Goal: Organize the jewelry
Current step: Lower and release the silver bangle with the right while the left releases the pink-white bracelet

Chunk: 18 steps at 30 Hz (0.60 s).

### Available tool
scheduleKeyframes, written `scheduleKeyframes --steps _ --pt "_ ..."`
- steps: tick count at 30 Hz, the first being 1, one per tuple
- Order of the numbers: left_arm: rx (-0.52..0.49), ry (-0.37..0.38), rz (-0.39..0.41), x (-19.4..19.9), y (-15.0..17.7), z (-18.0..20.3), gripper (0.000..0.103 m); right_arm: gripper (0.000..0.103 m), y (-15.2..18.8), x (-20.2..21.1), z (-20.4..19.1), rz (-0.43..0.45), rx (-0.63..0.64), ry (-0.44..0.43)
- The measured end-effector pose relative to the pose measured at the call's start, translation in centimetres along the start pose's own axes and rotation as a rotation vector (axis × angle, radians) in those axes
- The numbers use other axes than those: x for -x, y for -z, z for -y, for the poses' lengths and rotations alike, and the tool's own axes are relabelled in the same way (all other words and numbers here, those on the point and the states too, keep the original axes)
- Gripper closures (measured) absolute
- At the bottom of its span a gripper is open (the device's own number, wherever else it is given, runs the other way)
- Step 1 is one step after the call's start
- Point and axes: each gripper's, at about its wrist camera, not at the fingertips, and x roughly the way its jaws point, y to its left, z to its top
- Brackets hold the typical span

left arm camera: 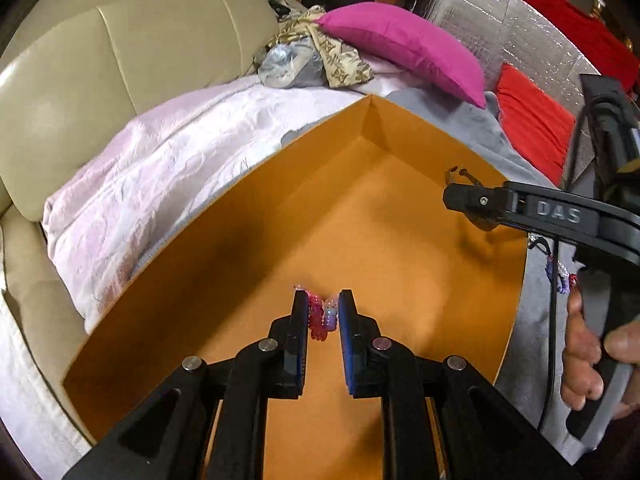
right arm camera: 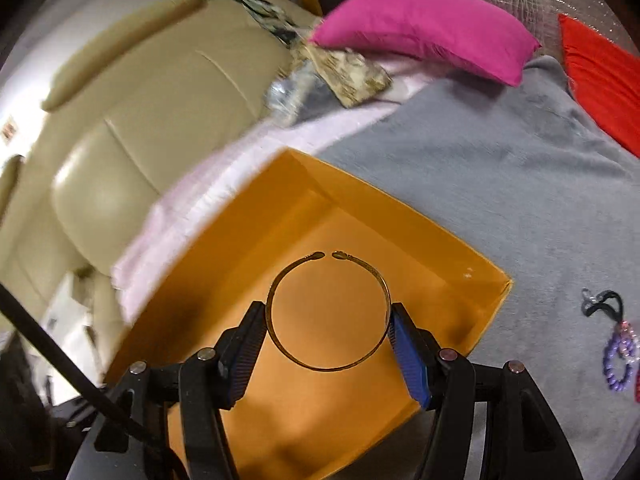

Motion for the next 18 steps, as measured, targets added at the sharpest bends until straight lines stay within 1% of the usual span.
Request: scheduleKeyframes --steps 2,3,8,10,14,16,17,18 --pt "-0.002 -0.002 -0.009 -0.6 -0.1 0.1 0.087 0.039 -0.8 -0.8 0.8 -0.015 0.009 0.076" --pt "-0.002 0.001 -0.014 -0.9 -0.3 0.2 0.087 0.039 -1.2 -1.2 1.4 -0.024 0.008 0.098" --pt "-0.071 0.025 -0.027 -1.5 -0.4 2.9 0.087 0.039 -2.5 -2.0 3.0 -0.051 0.017 0.130" --pt "-0.103 0.050 -0.038 -1.9 -0.3 4.3 0.087 0.039 -2.7 -2.4 2.8 -0.050 0.051 0.166" --pt "-0.131 0.093 -0.072 -2.6 0.2 6.3 0.087 0.038 -2.8 -2.6 2.8 -0.059 0.072 0.179" --pt "-0.137 0.086 -0.070 -2.7 0.3 6.5 0.087 0.036 -3.0 -2.4 2.6 -0.075 0.081 0.176" --pt "-0.145 0.073 -0.065 -2.6 0.4 6.5 0.087 0.036 -2.9 -2.1 2.6 -0.077 0.083 0.159" --pt "-0.143 0.059 -0.065 -2.6 0.4 6.3 0.080 0.034 -2.8 -1.5 2.7 -0.073 0.081 0.135"
